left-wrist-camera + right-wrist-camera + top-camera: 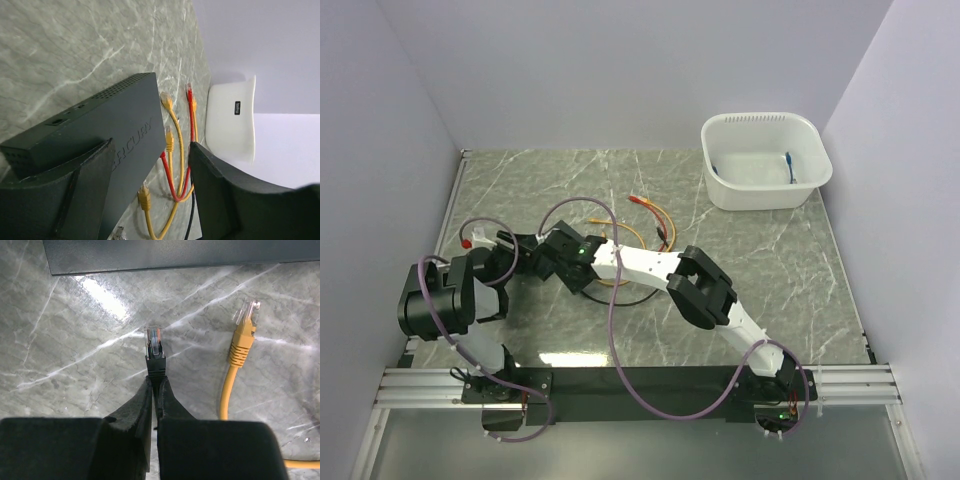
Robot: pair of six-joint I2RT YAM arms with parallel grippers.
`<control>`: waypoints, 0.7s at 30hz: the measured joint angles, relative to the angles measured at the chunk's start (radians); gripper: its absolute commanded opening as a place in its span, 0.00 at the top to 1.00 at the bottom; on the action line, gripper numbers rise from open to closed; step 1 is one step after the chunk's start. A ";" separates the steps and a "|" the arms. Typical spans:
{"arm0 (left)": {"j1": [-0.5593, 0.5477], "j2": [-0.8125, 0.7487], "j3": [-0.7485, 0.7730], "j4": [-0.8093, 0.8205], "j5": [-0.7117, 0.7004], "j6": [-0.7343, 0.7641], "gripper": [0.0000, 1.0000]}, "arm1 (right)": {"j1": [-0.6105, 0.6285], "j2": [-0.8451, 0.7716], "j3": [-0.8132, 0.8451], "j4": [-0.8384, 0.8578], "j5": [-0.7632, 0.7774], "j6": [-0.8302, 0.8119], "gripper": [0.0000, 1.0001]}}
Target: Insert the plug into the switch port
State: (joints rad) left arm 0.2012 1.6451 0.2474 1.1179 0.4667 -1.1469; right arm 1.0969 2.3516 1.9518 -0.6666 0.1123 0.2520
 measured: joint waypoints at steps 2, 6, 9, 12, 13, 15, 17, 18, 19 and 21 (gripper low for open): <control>-0.009 0.004 0.003 0.006 -0.001 -0.001 0.33 | 0.000 0.000 0.000 0.000 0.000 0.001 1.00; -0.021 0.010 0.011 0.013 0.001 -0.001 0.32 | 0.000 0.000 0.006 -0.006 0.001 0.000 1.00; -0.023 0.001 0.011 0.020 0.002 0.001 0.32 | 0.000 0.000 0.010 -0.007 0.005 0.000 1.00; -0.023 -0.061 0.032 -0.084 -0.023 0.025 0.32 | 0.000 -0.001 0.002 0.002 0.009 0.001 1.00; -0.022 -0.095 0.052 -0.141 -0.043 0.039 0.32 | 0.000 -0.008 -0.014 0.015 0.011 0.001 1.00; -0.018 -0.160 0.100 -0.240 -0.085 0.071 0.32 | 0.000 -0.027 -0.047 0.027 0.012 0.004 1.00; 0.002 -0.217 0.136 -0.297 -0.122 0.096 0.32 | 0.000 -0.047 -0.079 0.031 0.014 0.005 1.00; 0.024 -0.236 0.145 -0.307 -0.131 0.105 0.32 | 0.000 -0.053 -0.091 0.034 0.015 0.006 1.00; 0.046 -0.244 0.150 -0.314 -0.140 0.110 0.33 | 0.000 -0.061 -0.104 0.039 0.019 0.008 1.00; 0.084 -0.230 0.151 -0.320 -0.140 0.112 0.34 | 0.000 -0.071 -0.122 0.048 0.021 0.009 1.00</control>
State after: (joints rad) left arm 0.2848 1.4147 0.3988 0.7982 0.3264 -1.0348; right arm 1.0969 2.2810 1.8301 -0.6186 0.1337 0.2611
